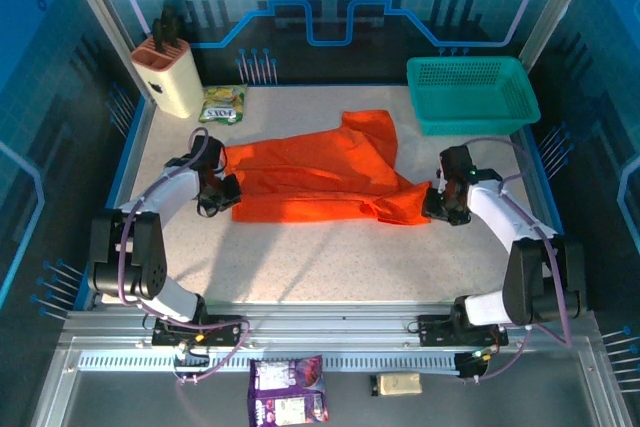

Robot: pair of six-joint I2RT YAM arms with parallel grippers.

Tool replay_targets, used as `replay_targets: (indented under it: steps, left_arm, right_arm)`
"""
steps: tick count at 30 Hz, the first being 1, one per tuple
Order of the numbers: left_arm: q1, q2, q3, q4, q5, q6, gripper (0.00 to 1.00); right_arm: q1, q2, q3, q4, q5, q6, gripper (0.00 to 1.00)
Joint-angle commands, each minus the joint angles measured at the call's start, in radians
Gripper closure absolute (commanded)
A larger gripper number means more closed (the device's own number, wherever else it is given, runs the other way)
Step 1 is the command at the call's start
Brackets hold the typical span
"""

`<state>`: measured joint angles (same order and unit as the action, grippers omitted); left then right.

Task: Fold the inside-out t-shirt

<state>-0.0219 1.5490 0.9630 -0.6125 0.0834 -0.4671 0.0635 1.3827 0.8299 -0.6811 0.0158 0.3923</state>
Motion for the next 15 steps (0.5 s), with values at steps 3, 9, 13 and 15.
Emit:
replay_targets:
  steps: [3, 9, 13, 15]
  left_arm:
    - [0.013, 0.027, 0.034, -0.018, -0.001, 0.031, 1.0]
    - [0.014, 0.036, 0.04, -0.021, -0.007, 0.031, 1.0]
    - [0.014, 0.033, 0.04, -0.024, -0.01, 0.031, 1.0]
    - [0.016, 0.036, 0.042, -0.026, -0.01, 0.031, 1.0]
  right_arm:
    - [-0.165, -0.072, -0.167, 0.23, -0.323, 0.042, 0.64]
    - [-0.268, -0.054, -0.249, 0.37, -0.569, 0.071, 0.61]
    - [-0.3, -0.049, -0.301, 0.444, -0.614, 0.096, 0.58]
    - [-0.314, -0.036, -0.312, 0.451, -0.599, 0.092, 0.55]
